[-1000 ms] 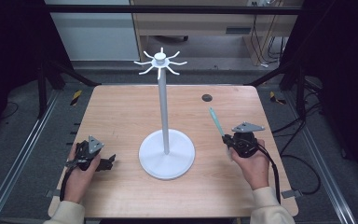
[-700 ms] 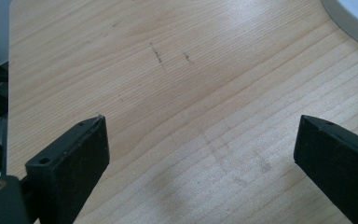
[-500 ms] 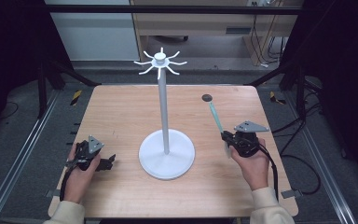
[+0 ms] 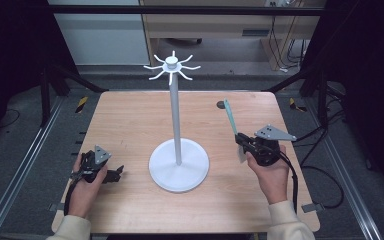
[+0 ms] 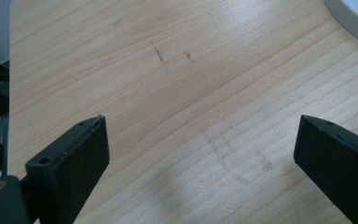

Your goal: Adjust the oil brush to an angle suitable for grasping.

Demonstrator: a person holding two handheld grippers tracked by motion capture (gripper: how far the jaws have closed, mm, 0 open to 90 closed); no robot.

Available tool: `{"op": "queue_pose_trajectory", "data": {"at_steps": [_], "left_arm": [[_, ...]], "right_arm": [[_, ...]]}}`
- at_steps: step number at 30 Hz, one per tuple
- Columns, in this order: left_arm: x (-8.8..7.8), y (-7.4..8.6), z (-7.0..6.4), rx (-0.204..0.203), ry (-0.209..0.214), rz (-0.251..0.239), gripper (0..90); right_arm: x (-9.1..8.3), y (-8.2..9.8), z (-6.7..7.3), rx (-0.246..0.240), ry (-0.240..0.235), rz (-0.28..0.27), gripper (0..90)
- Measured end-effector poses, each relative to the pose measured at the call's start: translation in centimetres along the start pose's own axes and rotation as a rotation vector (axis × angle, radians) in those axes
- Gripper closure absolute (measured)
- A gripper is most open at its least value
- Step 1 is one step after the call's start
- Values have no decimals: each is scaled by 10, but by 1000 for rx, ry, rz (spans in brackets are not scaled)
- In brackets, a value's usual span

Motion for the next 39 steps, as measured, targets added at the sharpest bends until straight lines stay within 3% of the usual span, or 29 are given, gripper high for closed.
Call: {"op": "queue_pose_trajectory", "data": {"at_steps": [20, 39], "left_arm": [[0, 0, 0, 1, 0, 2, 28], [0, 0, 0, 2, 2, 2, 28]], "right_arm": [[-10, -17, 21, -50, -18, -52, 831], [-40, -45, 40, -92, -46, -146, 830]]}}
Point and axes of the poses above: each handheld gripper's, and its own axes: x roughly forward along the jaws, y roughly out of its underside, z roughly to its left, the point moved 3 cm from there along x, roughly forward along the jaws, and after that the axes turned 14 degrees about z, right-handed, at the moved point
